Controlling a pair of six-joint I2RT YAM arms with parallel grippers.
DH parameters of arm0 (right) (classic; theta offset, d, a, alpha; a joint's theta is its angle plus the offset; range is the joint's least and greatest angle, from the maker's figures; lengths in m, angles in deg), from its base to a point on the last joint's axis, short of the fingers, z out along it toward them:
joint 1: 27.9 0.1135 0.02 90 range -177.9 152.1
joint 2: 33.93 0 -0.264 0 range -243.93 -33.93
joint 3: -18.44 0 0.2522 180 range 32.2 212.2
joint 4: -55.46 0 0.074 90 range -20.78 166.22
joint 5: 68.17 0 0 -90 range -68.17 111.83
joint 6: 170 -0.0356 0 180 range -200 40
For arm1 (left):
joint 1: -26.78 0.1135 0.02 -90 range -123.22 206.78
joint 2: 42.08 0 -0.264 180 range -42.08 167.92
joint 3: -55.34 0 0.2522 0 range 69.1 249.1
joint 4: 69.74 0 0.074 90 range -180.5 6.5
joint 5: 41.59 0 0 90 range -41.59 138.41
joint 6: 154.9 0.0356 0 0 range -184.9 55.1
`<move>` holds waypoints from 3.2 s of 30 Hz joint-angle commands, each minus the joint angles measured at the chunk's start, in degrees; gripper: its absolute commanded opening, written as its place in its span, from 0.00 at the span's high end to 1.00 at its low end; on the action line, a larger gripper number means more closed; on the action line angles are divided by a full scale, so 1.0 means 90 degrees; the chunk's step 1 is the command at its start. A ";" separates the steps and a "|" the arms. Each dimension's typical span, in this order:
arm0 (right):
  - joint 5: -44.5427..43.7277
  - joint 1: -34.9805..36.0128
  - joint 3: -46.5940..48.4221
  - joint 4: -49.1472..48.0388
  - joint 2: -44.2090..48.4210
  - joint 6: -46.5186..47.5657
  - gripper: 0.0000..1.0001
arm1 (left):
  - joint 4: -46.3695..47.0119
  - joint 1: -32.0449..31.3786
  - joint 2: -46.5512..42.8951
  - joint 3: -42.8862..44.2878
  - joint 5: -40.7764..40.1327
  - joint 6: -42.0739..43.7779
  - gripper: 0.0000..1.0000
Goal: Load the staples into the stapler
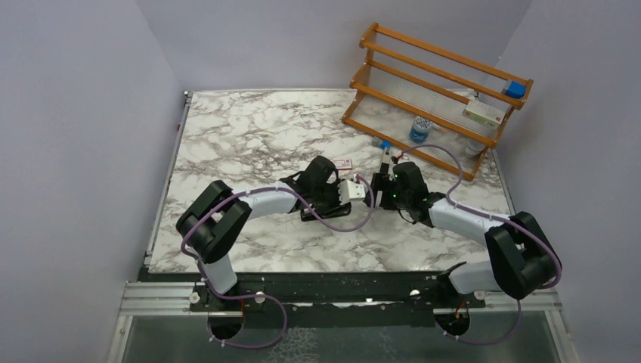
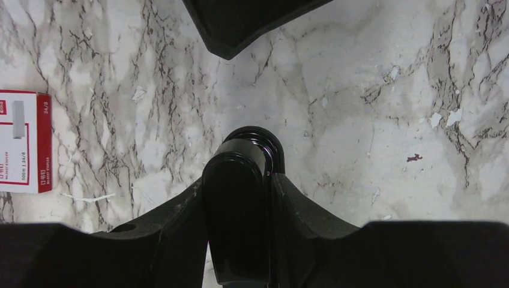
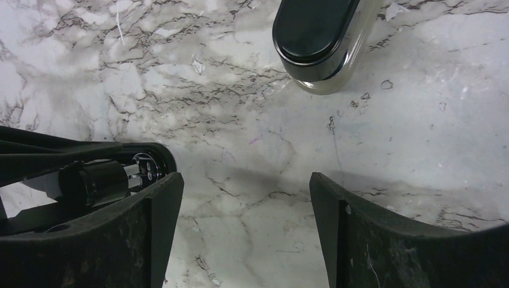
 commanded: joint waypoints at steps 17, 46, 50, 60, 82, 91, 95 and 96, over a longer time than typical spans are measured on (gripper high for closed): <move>0.1151 -0.0020 0.0196 -0.0137 -0.0432 -0.0126 0.22 | -0.0363 -0.0103 0.0048 0.0256 -0.0219 -0.0069 1.00; 0.0999 0.0238 0.0900 0.0582 -0.1682 0.0533 0.24 | 0.0927 -0.0094 -0.1179 -0.0211 -0.0201 -0.0644 1.00; 0.0931 0.0266 0.0784 0.0519 -0.1688 0.0551 0.24 | 0.1459 -0.0093 -0.1610 -0.0460 -0.0233 -0.0862 1.00; 0.0839 0.0420 0.0768 0.0510 -0.1938 0.0548 0.25 | 0.2274 -0.0045 -0.2056 -0.0857 -0.0498 -0.1126 1.00; 0.1160 0.0423 0.0826 0.0394 -0.1926 0.0500 0.25 | 0.4839 0.0521 -0.2944 -0.2201 0.0007 -0.2742 1.00; 0.1221 0.0423 0.1026 0.0598 -0.1942 0.0681 0.24 | 0.5850 0.0659 -0.2924 -0.2439 0.0289 -0.3066 1.00; 0.1103 0.0418 0.1084 0.0706 -0.1843 0.0709 0.24 | 0.5848 0.0668 -0.2795 -0.2438 0.0368 -0.3057 1.00; 0.1037 0.0422 0.1087 0.0747 -0.1776 0.0692 0.24 | 0.5848 0.0676 -0.2781 -0.2457 0.0346 -0.3030 1.00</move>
